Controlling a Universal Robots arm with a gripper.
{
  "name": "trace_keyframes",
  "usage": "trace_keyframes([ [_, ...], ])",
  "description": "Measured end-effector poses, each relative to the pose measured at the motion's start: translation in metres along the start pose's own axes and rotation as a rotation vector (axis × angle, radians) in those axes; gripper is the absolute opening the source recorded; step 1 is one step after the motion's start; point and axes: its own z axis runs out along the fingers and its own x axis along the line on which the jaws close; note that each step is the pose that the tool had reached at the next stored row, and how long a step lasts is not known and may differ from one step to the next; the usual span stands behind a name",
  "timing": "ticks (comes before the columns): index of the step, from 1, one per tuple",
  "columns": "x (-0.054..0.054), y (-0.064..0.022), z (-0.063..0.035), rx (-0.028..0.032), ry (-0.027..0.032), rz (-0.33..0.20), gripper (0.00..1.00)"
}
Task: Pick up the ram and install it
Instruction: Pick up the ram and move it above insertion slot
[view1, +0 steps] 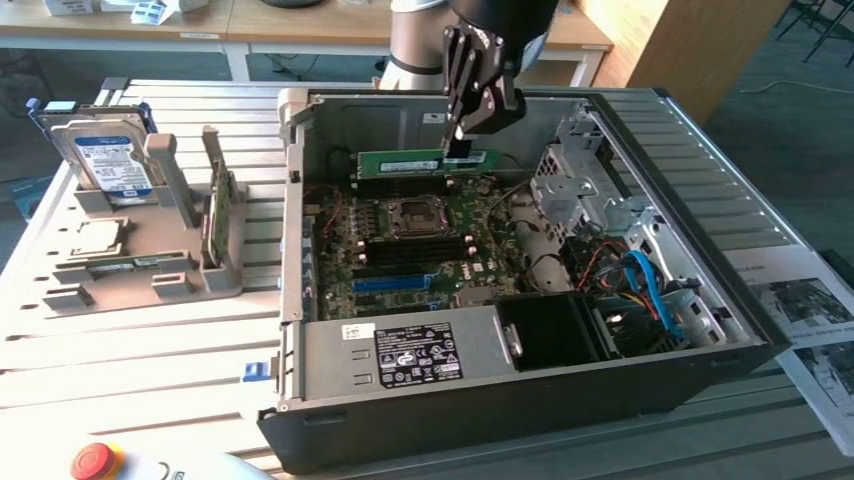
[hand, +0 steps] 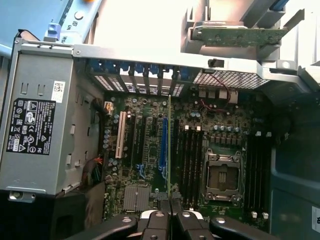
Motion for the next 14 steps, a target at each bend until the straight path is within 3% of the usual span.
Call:
trace_keyframes([
  [10,-0.022,-0.0017,0.0015,0.0000,0.0001,0.002,0.12],
  [14,-0.025,-0.0019,0.0016,0.0000,0.0001,0.002,0.12],
])
